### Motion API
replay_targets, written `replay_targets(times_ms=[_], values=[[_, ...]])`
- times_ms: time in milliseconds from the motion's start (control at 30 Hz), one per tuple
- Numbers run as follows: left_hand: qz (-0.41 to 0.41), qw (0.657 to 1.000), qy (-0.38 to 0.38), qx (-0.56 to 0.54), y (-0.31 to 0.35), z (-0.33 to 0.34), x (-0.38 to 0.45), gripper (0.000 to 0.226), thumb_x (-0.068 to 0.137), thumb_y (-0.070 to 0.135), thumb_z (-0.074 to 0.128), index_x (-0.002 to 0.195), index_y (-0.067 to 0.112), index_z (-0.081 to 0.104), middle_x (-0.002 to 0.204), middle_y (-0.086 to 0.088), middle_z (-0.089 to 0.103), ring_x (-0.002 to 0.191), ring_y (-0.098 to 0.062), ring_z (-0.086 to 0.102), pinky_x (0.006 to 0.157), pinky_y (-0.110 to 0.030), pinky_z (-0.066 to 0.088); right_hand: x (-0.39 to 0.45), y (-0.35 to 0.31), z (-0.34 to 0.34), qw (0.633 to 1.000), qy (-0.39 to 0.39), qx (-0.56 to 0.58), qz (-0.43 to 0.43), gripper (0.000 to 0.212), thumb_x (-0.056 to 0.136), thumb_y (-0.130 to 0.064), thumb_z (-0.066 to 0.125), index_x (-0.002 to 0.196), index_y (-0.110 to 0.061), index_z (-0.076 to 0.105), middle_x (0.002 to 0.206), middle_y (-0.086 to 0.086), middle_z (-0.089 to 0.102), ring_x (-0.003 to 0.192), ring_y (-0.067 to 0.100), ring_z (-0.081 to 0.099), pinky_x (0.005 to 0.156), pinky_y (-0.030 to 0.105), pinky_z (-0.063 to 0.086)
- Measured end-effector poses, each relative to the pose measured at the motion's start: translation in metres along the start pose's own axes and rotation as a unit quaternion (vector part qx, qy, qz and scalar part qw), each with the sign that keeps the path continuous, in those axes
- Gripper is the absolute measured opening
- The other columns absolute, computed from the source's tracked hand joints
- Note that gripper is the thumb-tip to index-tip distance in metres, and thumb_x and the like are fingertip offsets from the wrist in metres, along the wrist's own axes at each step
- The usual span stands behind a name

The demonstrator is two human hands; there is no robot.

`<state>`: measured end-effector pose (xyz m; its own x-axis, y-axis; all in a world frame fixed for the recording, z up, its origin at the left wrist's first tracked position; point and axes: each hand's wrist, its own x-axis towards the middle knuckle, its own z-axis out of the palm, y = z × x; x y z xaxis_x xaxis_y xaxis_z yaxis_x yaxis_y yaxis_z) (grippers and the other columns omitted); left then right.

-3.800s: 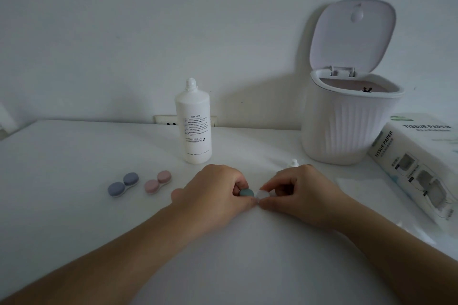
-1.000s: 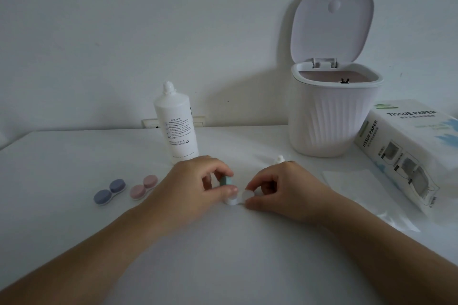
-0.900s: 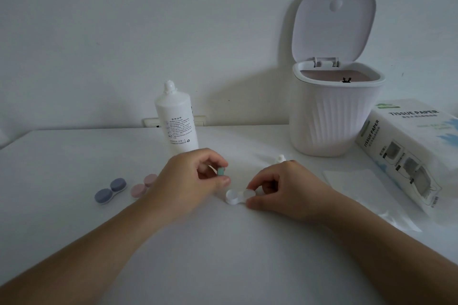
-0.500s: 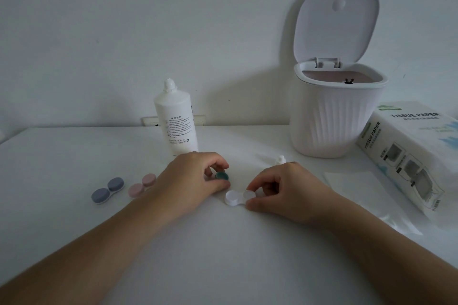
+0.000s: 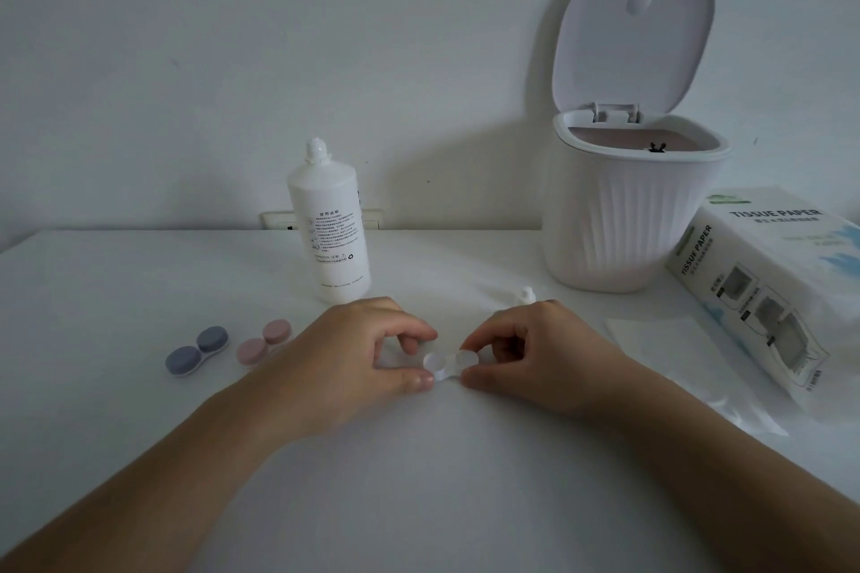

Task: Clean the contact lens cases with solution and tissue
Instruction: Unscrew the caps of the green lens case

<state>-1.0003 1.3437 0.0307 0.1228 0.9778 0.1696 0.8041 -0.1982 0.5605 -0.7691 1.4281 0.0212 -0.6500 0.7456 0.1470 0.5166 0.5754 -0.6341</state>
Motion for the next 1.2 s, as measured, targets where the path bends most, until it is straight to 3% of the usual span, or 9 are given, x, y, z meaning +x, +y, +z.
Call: replay_targets(times_ms=[167, 233, 333, 500, 700, 900, 1000, 1100, 1200], values=[[0.006, 1.0, 0.002, 0.012, 0.001, 0.01, 0.001, 0.032, 0.078, 0.042, 0.084, 0.108, 0.036, 0.074, 0.094, 0.026, 0.062, 0.082, 0.017, 0.052, 0.069, -0.005, 0.037, -0.001, 0.001, 0.0, 1.0, 0.005, 0.001, -0.003, 0.019, 0.076, -0.043, 0.081, 0.094, -0.037, 0.077, 0.062, -0.013, 0.055, 0.055, 0.001, 0.049, 0.056, 0.014, 0.039], [-0.005, 1.0, 0.0, 0.012, 0.002, 0.013, 0.002, 0.026, 0.079, 0.047, 0.081, 0.103, 0.04, 0.074, 0.098, 0.028, 0.059, 0.084, 0.011, 0.055, 0.069, -0.014, 0.04, -0.001, 0.001, 0.0, 1.0, 0.003, -0.001, -0.004, 0.019, 0.077, -0.044, 0.081, 0.094, -0.038, 0.076, 0.062, -0.013, 0.055, 0.056, 0.001, 0.049, 0.056, 0.015, 0.038], [-0.026, 1.0, -0.01, 0.01, 0.003, 0.014, 0.002, 0.032, 0.07, 0.066, 0.067, 0.096, 0.047, 0.07, 0.098, 0.024, 0.06, 0.087, 0.001, 0.059, 0.077, -0.041, 0.054, -0.001, 0.002, 0.0, 1.0, 0.005, -0.005, -0.003, 0.02, 0.077, -0.045, 0.08, 0.096, -0.039, 0.076, 0.061, -0.016, 0.054, 0.056, 0.001, 0.05, 0.056, 0.013, 0.039], [-0.036, 0.999, -0.008, 0.011, 0.006, 0.014, 0.004, 0.041, 0.062, 0.075, 0.056, 0.092, 0.05, 0.068, 0.096, 0.024, 0.06, 0.08, 0.001, 0.056, 0.079, -0.05, 0.056, -0.004, 0.0, 0.0, 1.0, 0.012, 0.005, 0.009, 0.029, 0.079, -0.038, 0.08, 0.108, -0.036, 0.075, 0.062, -0.018, 0.054, 0.056, 0.0, 0.049, 0.058, 0.012, 0.04], [-0.012, 1.0, -0.001, 0.025, 0.008, 0.015, 0.004, 0.034, 0.067, 0.068, 0.06, 0.091, 0.046, 0.07, 0.094, 0.027, 0.06, 0.09, 0.004, 0.059, 0.08, -0.036, 0.054, -0.018, -0.002, -0.035, 0.996, 0.081, -0.045, 0.01, 0.018, 0.085, -0.034, 0.076, 0.104, -0.032, 0.076, 0.07, -0.014, 0.063, 0.064, -0.003, 0.056, 0.061, 0.008, 0.043], [0.016, 1.0, 0.015, 0.018, 0.007, 0.015, 0.006, 0.01, 0.079, 0.044, 0.078, 0.085, 0.038, 0.072, 0.089, 0.02, 0.064, 0.091, 0.002, 0.059, 0.079, -0.025, 0.047, -0.058, 0.027, -0.08, 0.953, 0.155, -0.217, 0.14, 0.021, 0.089, -0.035, 0.07, 0.11, -0.031, 0.074, 0.082, -0.021, 0.063, 0.075, -0.002, 0.059, 0.071, 0.018, 0.046], [0.014, 0.999, 0.034, -0.008, 0.008, 0.013, 0.005, 0.01, 0.077, 0.04, 0.081, 0.082, 0.035, 0.074, 0.086, 0.019, 0.064, 0.085, 0.004, 0.058, 0.069, -0.013, 0.038, -0.076, 0.034, -0.081, 0.941, 0.148, -0.253, 0.17, 0.021, 0.092, -0.033, 0.066, 0.112, -0.029, 0.073, 0.104, -0.015, 0.067, 0.089, 0.006, 0.06, 0.086, 0.026, 0.048], [0.014, 0.999, 0.047, -0.015, 0.008, 0.011, 0.003, 0.01, 0.076, 0.041, 0.08, 0.079, 0.036, 0.073, 0.089, 0.024, 0.062, 0.078, 0.009, 0.054, 0.067, -0.011, 0.038, -0.086, 0.032, -0.08, 0.942, 0.135, -0.268, 0.15, 0.022, 0.096, -0.031, 0.06, 0.115, -0.032, 0.071, 0.12, -0.018, 0.067, 0.109, 0.009, 0.061, 0.096, 0.026, 0.043], [0.012, 0.999, 0.047, -0.019, 0.009, 0.009, 0.003, 0.01, 0.076, 0.041, 0.08, 0.079, 0.036, 0.072, 0.09, 0.025, 0.062, 0.075, 0.009, 0.054, 0.067, -0.011, 0.038, -0.091, 0.033, -0.083, 0.945, 0.048, -0.283, 0.156, 0.035, 0.097, -0.04, 0.055, 0.132, -0.036, 0.06, 0.14, -0.023, 0.055, 0.13, 0.008, 0.051, 0.112, 0.031, 0.037]])
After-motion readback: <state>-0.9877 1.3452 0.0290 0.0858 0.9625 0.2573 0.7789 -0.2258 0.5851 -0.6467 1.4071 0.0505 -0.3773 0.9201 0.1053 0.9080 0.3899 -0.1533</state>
